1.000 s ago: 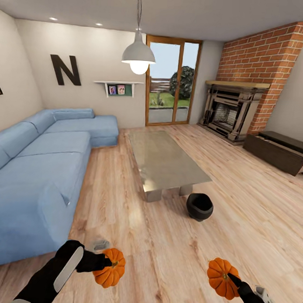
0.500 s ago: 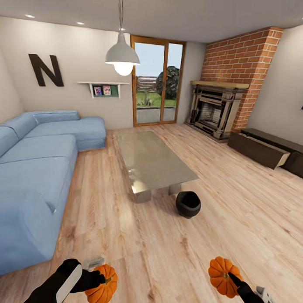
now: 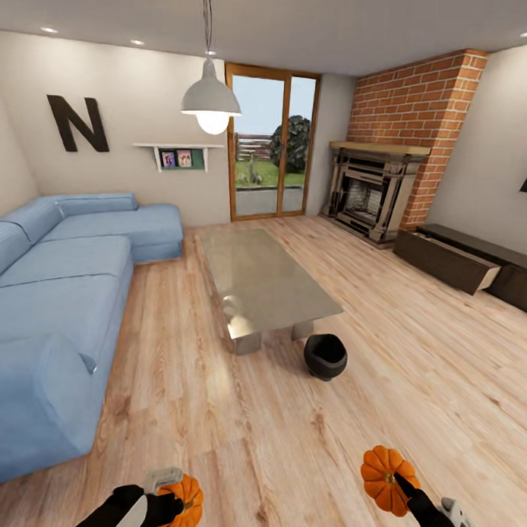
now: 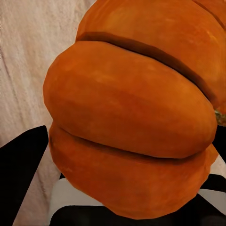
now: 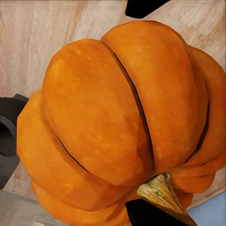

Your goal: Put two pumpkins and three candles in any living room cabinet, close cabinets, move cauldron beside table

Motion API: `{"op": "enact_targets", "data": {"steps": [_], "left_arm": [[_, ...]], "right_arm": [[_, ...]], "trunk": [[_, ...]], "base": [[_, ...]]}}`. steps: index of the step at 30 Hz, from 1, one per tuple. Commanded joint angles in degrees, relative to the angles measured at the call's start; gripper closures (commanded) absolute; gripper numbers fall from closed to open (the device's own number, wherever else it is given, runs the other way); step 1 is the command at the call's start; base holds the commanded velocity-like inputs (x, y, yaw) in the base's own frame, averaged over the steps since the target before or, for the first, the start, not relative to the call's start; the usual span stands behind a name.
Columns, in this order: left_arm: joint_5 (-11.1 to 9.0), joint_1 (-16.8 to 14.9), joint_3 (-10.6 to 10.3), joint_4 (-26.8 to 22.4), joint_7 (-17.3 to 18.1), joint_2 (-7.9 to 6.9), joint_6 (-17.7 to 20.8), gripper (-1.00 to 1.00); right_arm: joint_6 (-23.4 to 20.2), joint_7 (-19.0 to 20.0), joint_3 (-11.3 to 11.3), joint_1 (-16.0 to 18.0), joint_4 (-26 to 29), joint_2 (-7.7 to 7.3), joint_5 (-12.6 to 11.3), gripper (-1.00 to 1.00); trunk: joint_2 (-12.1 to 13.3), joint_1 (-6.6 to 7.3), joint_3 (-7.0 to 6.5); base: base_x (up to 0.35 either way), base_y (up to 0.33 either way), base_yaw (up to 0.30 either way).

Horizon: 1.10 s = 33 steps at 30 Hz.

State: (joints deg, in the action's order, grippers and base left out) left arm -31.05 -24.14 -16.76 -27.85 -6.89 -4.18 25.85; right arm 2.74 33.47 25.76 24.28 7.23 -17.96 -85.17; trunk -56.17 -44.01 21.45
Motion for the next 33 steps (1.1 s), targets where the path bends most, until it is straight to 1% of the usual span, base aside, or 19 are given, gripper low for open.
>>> {"op": "enact_targets", "data": {"steps": [1, 3, 6, 9, 14, 26, 33], "left_arm": [[-0.5, 0.0, -0.5, -0.1, -0.6, -0.06, 0.1, 1.00], [-0.6, 0.0, -0.5, -0.1, -0.6, -0.05, -0.3, 1.00], [-0.8, 0.0, -0.5, 0.0, -0.5, 0.02, -1.3, 1.00], [-0.8, 0.0, -0.5, 0.0, -0.4, -0.02, -1.7, 1.00], [-0.7, 0.1, -0.4, 0.0, -0.4, -0.04, -1.8, 1.00], [-0.6, 0.1, -0.3, 0.0, -0.3, -0.03, -1.9, 1.00], [-0.6, 0.1, -0.3, -0.1, -0.3, -0.04, -4.0, 1.00]], "right_arm": [[0.3, -0.3, 0.5, 0.0, 0.0, 0.13, -0.4, 1.00], [0.4, -0.7, 0.4, 0.0, -0.1, 0.37, -0.4, 1.00], [0.4, -1.0, 0.4, 0.0, -0.4, 1.01, -0.4, 1.00], [0.4, -1.1, 0.4, 0.0, -0.6, 1.26, -0.4, 1.00], [0.6, -1.1, 0.4, 0.0, -1.3, 1.53, -0.4, 1.00], [0.7, -1.1, 0.4, 0.0, -1.5, 1.61, -0.4, 1.00], [0.7, -1.1, 0.4, 0.0, -1.5, 1.63, -0.4, 1.00]], "trunk": [[0.4, 0.22, -0.12], [1.2, 0.66, -0.48], [1.2, 0.66, -0.48], [1.2, 0.66, -0.48], [1.2, 0.66, -0.49], [1.2, 0.66, -0.76], [1.2, 0.66, -0.99]], "base": [[0.000, 0.000, 0.000], [0.000, 0.000, 0.000], [0.000, 0.000, -0.005], [0.000, 0.000, -0.148], [0.000, 0.000, -0.249], [0.000, 0.000, -0.275], [0.000, 0.000, -0.277]]}}
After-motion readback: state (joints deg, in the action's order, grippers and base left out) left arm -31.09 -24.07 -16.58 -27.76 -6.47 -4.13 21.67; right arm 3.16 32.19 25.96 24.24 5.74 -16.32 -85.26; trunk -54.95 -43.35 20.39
